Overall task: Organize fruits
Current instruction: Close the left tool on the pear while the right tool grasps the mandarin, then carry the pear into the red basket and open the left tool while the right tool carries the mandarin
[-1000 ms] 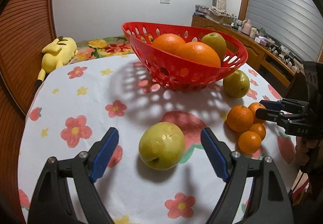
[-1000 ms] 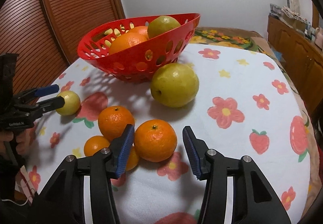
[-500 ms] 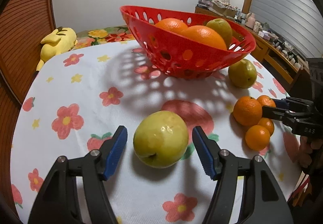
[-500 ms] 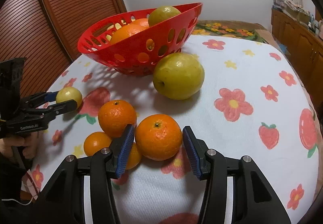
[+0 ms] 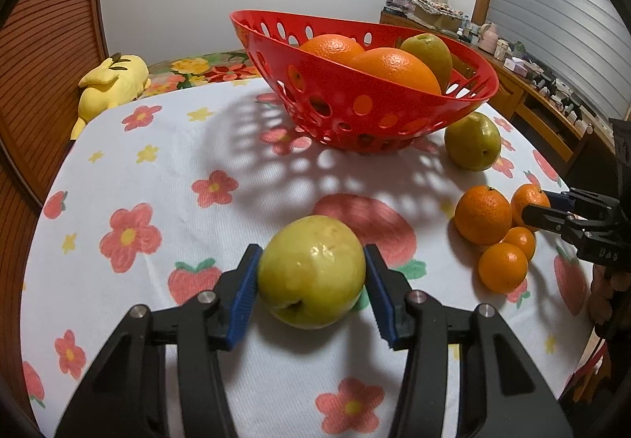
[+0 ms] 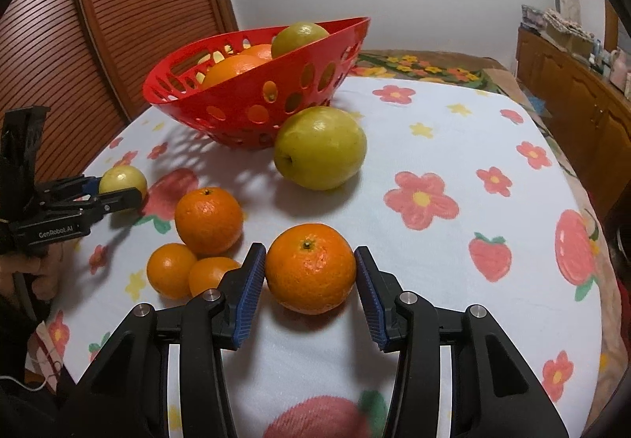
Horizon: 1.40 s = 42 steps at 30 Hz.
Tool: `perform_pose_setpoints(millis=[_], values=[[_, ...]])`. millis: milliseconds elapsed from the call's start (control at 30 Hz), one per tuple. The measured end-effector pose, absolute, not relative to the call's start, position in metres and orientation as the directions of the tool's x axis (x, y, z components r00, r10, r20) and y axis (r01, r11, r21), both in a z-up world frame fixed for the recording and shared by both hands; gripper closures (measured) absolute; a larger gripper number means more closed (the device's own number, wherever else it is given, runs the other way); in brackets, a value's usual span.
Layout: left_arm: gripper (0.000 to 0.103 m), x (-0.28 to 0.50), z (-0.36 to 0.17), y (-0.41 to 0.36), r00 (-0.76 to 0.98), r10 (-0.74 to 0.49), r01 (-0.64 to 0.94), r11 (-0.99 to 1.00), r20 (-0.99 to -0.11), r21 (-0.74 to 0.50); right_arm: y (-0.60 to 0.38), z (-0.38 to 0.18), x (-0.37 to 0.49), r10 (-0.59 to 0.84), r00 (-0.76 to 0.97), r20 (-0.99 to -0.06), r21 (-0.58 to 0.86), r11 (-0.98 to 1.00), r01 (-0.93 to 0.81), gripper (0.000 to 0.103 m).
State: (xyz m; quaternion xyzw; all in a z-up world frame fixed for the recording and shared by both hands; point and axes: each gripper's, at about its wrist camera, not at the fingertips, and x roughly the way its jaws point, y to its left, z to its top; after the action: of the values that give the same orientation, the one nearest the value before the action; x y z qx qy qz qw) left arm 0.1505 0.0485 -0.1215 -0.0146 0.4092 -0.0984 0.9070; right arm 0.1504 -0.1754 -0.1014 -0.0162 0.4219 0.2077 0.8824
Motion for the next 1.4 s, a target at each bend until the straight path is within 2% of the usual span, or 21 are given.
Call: perform_pose_setpoints(millis=[367, 633, 1100, 1400], values=[[0.053, 0.15, -0.12, 0.049, 0.653, -0.185, 0.156, 0.982, -0.735, -0.108, -0.178, -0.106, 0.151, 0.374, 0.543, -0.751, 0.177, 0.908, -0.381, 0.056], [0.053, 0.149, -0.098, 0.047, 0.693, -0.208, 0.167, 0.978, -0.69, -0.127, -0.175, -0.101, 0.148, 0.369, 0.554, -0.746, 0.15, 0.904, -0.4, 0.057], [0.053, 0.169, -0.035, 0.042, 0.771, -0.222, 0.187, 0.975, -0.597, -0.121, -0.174, -0.04, 0.156, 0.409, 0.628, -0.662, 0.128, 0.887, -0.443, 0.057], [0.053, 0.195, -0.019, 0.031, 0.777, -0.221, 0.202, 0.974, -0.59, -0.099, -0.165, -0.016, 0.171, 0.426, 0.651, -0.629, 0.116, 0.879, -0.463, 0.057]])
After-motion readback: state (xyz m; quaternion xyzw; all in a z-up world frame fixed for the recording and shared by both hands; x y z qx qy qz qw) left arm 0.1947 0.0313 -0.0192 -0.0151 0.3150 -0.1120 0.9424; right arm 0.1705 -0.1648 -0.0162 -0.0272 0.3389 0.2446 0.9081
